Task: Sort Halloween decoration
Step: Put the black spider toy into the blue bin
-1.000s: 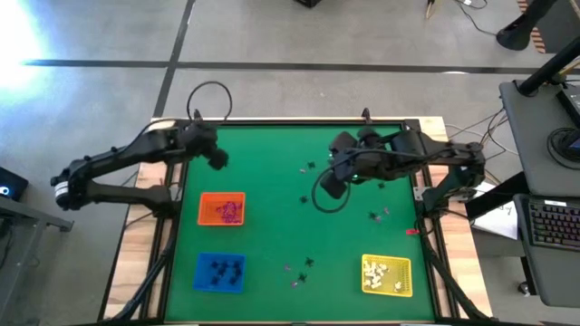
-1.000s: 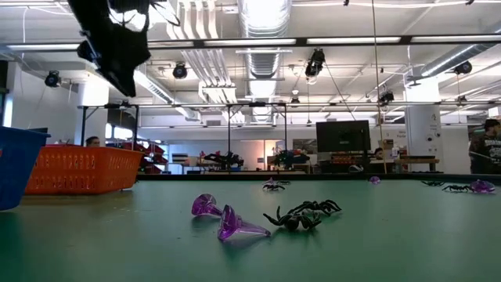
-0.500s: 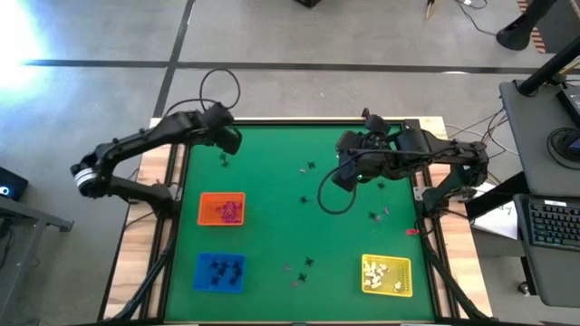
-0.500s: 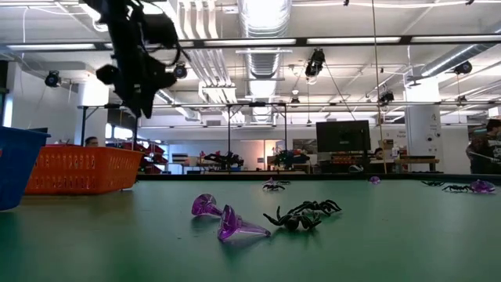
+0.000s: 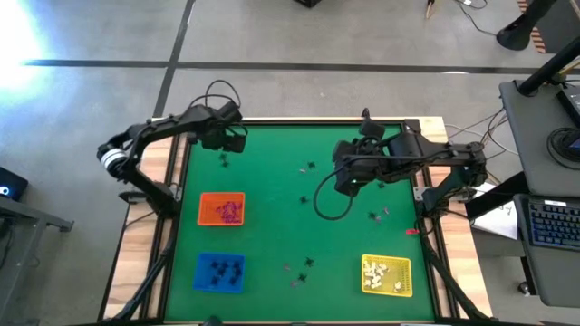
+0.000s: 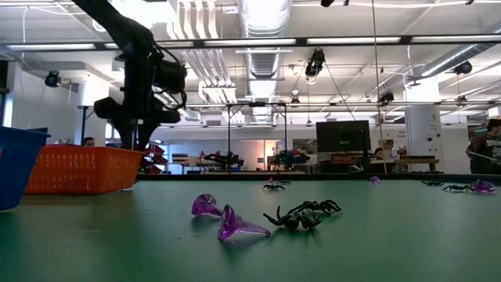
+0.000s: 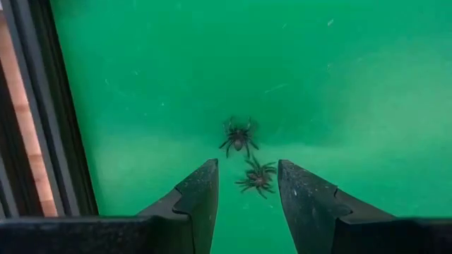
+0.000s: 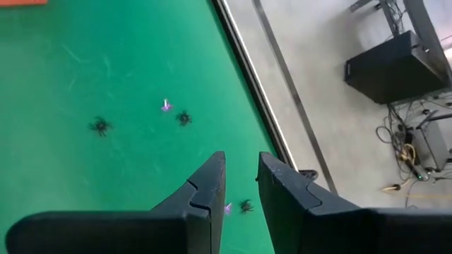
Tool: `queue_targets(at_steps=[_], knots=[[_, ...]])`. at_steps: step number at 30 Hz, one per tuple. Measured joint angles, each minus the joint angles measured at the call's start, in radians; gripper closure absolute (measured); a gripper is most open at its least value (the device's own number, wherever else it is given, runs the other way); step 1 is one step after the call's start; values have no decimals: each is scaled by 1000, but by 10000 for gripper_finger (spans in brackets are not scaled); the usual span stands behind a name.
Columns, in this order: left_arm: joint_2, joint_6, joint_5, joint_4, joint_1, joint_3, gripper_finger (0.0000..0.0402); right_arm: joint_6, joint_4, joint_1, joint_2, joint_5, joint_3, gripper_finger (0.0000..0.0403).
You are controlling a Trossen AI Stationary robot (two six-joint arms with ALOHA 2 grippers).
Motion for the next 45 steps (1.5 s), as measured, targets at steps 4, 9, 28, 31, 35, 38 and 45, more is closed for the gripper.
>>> queue_targets(at_steps=[4, 9, 28, 31, 35, 38, 45], knots=[[37, -1, 63, -8, 10, 0, 272, 0, -1, 0, -1, -2, -25, 326], [90, -18, 102, -9, 22, 0, 272, 13, 0, 0, -8, -2, -56, 321], [239, -11, 207, -2, 28, -1, 272, 45, 6, 0, -80, -43, -171, 330], [261, -10, 217, 4, 28, 0, 272, 54, 8, 0, -90, -43, -186, 332], [285, 9, 227, -1, 29, 4, 281, 65, 9, 0, -96, -43, -193, 332], [291, 20, 229, 1, 28, 4, 297, 68, 9, 0, -97, -43, -194, 332], [280, 77, 223, -23, 27, 1, 366, 69, 10, 0, -98, -43, -194, 332]])
